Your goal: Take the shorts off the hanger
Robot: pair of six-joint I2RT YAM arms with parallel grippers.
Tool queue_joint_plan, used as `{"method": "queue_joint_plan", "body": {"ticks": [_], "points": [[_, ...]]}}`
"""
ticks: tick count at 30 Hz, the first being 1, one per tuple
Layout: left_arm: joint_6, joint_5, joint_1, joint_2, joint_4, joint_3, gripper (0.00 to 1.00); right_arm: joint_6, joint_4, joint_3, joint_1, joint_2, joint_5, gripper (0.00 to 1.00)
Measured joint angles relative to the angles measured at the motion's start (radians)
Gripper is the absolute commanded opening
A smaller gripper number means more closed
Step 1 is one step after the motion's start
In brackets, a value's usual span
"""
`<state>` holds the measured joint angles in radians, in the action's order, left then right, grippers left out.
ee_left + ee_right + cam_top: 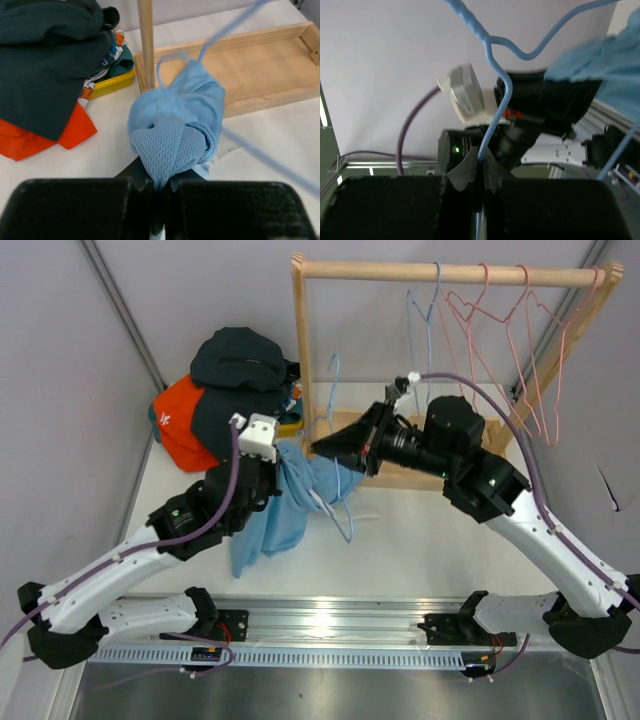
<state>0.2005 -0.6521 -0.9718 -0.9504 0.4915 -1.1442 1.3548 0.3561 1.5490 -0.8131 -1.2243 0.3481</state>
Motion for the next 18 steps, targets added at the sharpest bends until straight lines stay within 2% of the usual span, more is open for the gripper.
{"method": "queue_joint_plan", "body": {"ticks": [4, 8, 13, 18], "points": [[-0.001, 0.008, 0.000, -0.106, -0.044, -0.023, 0.00, -0.002, 0.053, -0.024, -0.059, 0.046, -0.046, 0.00], [0.003, -0.001, 0.000, -0.159, -0.027, -0.068, 0.00, -0.087, 0.153, 0.167, -0.009, 0.021, -0.090, 0.00], [0.009, -0.065, 0.000, -0.048, 0.069, -0.079, 0.00, -0.175, 0.114, 0.365, 0.243, -0.042, -0.005, 0.00], [0.004, -0.160, 0.002, 0.086, 0.188, -0.156, 0.00, -0.169, 0.018, 0.442, 0.452, -0.173, 0.118, 0.00]]}}
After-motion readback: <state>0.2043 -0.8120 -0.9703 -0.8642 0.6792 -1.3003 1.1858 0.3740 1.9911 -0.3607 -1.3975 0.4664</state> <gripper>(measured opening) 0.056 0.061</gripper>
